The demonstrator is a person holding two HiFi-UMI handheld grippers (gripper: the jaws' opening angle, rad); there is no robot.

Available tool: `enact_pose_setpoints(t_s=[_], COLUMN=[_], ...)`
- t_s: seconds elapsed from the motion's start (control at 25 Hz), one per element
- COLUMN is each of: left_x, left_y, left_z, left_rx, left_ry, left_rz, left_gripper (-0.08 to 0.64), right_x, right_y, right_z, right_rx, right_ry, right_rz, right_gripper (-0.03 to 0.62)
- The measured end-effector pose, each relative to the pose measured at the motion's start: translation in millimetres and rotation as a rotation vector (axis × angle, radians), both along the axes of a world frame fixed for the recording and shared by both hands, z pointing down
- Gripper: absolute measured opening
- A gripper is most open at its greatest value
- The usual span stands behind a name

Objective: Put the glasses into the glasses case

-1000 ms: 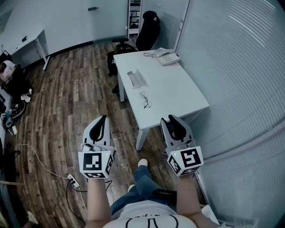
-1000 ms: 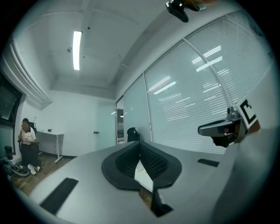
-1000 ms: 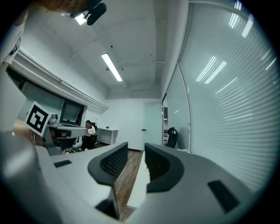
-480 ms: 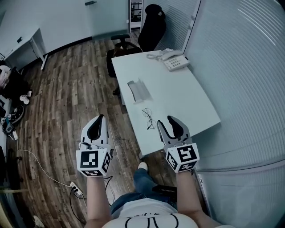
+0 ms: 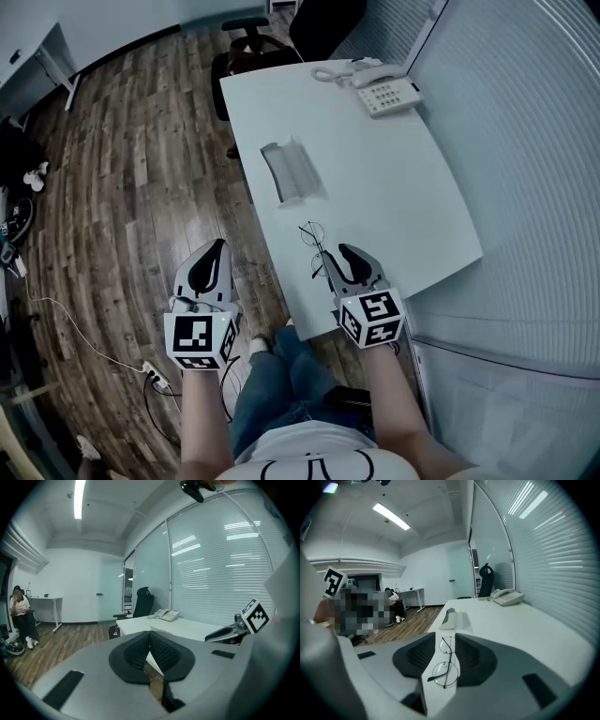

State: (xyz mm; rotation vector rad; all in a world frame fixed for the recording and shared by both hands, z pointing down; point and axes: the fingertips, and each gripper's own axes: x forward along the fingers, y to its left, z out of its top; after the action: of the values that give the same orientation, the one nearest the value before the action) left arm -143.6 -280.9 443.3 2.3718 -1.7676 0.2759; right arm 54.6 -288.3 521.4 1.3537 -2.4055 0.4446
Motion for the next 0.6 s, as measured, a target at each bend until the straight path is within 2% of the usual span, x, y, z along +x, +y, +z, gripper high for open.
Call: enact_pose_setpoints(t_s=[0.2, 0.36, 0.52, 0.6], left_x=[-6.1, -3.9, -4.5, -5.2], left_y=[-19.2, -28.2, -29.2, -30.1], left_z=[40.6, 54.3, 67.5, 70.3], left_rx=[-0.077, -0.105, -0.134, -0.141], left_ry=[0.021, 0.013, -0.011, -0.015], left_rz=[0.021, 0.050, 0.059, 0.059], left_gripper=[0.015, 0.015, 0.015, 0.015], right_x=[-8.9, -9.0, -12.3, -14.8], right_y=[-21.0, -29.9, -33.1, -34.1], right_z=[48.4, 70.7, 89.0, 90.0], right_rx=[-0.094, -0.146, -0.186, -0.186], right_ry=[0.050, 0.071, 0.159, 0.178], right_rz=[0.011, 0.029, -0.006, -0.026], right_gripper=[0.127, 0.108, 0.088, 0.030])
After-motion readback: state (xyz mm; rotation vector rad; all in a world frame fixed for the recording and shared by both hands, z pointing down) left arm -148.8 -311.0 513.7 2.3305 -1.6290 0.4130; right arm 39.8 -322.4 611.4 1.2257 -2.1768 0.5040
